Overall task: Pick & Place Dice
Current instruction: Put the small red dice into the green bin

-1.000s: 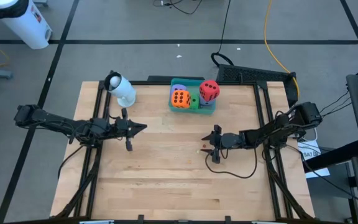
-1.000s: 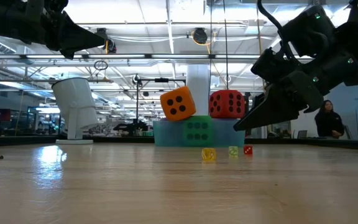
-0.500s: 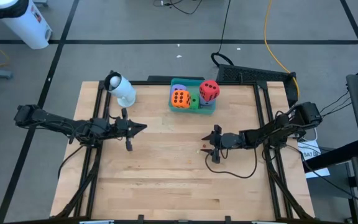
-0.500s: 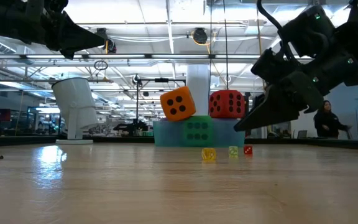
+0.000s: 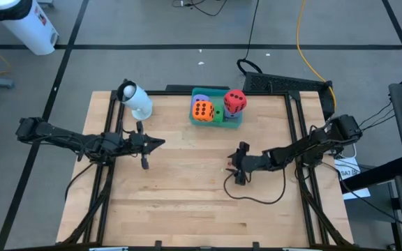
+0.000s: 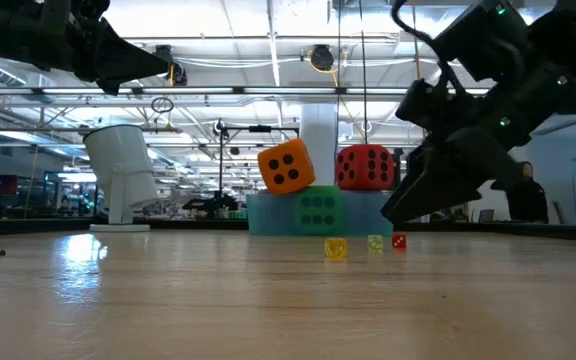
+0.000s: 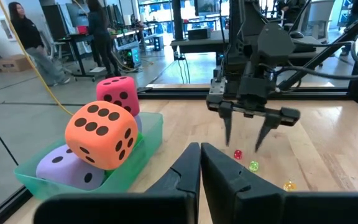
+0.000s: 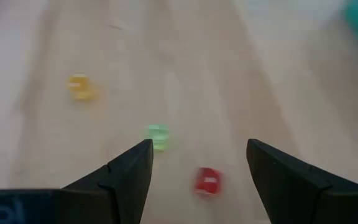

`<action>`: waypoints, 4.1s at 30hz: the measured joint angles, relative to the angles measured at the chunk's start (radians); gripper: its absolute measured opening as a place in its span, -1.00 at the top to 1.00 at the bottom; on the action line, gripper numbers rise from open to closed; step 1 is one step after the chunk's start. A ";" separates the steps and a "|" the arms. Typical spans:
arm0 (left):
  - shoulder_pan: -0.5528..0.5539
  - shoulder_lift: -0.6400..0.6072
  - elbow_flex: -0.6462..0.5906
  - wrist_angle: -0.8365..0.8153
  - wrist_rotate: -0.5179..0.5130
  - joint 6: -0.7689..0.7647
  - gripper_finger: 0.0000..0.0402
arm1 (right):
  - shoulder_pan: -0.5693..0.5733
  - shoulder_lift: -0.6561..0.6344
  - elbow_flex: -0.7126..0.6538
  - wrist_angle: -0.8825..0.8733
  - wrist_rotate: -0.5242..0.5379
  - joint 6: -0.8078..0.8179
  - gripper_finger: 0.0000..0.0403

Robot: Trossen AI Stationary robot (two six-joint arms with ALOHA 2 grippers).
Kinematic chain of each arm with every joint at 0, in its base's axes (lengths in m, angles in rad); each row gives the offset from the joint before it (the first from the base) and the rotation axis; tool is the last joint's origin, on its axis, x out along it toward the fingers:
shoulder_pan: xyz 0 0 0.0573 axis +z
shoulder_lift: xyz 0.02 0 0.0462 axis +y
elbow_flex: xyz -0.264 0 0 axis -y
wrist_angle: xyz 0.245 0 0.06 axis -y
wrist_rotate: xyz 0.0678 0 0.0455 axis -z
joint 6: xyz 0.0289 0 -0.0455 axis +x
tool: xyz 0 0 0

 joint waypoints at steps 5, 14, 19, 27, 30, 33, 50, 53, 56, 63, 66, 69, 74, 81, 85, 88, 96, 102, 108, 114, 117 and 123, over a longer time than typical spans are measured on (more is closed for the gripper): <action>0.000 0.000 0.000 -0.004 0.000 0.000 0.87 | 0.003 0.000 0.005 -0.027 0.040 0.036 -0.25; 0.000 0.000 0.000 -0.012 0.000 0.000 0.87 | -0.016 0.000 0.005 -0.088 -0.044 0.112 -0.25; 0.000 0.000 0.000 -0.011 0.000 0.000 0.87 | -0.034 0.000 0.005 -0.095 -0.037 0.128 -0.25; 0.000 0.000 0.000 -0.011 0.000 0.000 0.87 | -0.059 0.000 -0.025 -0.104 -0.039 0.174 -0.25; 0.000 0.000 0.000 -0.010 0.000 0.000 0.87 | -0.067 0.000 -0.041 -0.072 -0.041 0.180 -0.25; 0.000 0.000 0.000 -0.010 0.000 0.000 0.87 | -0.072 0.000 -0.045 -0.063 -0.042 0.191 -0.25; 0.000 0.000 0.000 -0.009 0.000 0.000 0.87 | -0.093 0.000 -0.045 -0.066 -0.041 0.208 -0.24; 0.000 0.000 0.000 -0.009 0.000 0.000 0.87 | -0.093 0.000 -0.045 -0.066 -0.040 0.217 -0.18; 0.000 0.000 0.000 -0.009 0.000 0.000 0.87 | -0.093 0.000 -0.046 -0.067 -0.039 0.217 -0.09; 0.000 0.000 0.000 -0.009 0.000 0.000 0.87 | -0.093 0.000 -0.046 -0.067 -0.039 0.210 0.09; 0.000 0.000 0.000 -0.010 0.000 0.000 0.87 | -0.093 0.000 -0.046 -0.067 -0.040 0.207 0.15; 0.000 0.000 0.000 -0.010 0.000 0.000 0.87 | -0.093 0.000 -0.046 -0.067 -0.040 0.204 0.20; 0.000 0.000 0.000 -0.010 0.000 0.000 0.87 | -0.093 0.000 -0.046 -0.067 -0.040 0.189 0.26; 0.000 0.000 0.000 -0.010 0.000 0.000 0.87 | -0.072 0.000 -0.046 -0.067 -0.015 0.089 0.17; 0.000 0.000 0.000 -0.010 0.000 0.000 0.87 | -0.057 0.000 -0.046 -0.058 0.016 -0.051 0.00; 0.000 0.000 0.000 -0.010 0.000 0.000 0.87 | -0.057 0.000 -0.046 -0.030 0.009 -0.109 -0.09; 0.000 0.000 0.000 -0.010 0.000 0.004 0.87 | -0.122 0.000 -0.046 0.004 -0.195 -0.232 -0.12; 0.000 0.000 0.000 -0.010 -0.001 0.028 0.87 | -0.204 0.000 -0.046 0.001 -0.254 -0.231 -0.03; 0.000 0.000 0.000 -0.010 -0.001 0.027 0.87 | -0.238 0.000 -0.046 0.000 -0.333 -0.232 0.05; 0.000 0.000 0.000 -0.010 -0.001 0.026 0.87 | -0.238 0.000 -0.046 0.000 -0.334 -0.275 0.10; 0.000 0.000 0.000 -0.010 -0.001 0.026 0.87 | -0.238 0.000 -0.055 0.003 -0.334 -0.285 0.12; 0.000 0.000 0.000 -0.010 -0.001 0.026 0.87 | -0.238 0.000 -0.093 0.064 -0.334 -0.327 0.16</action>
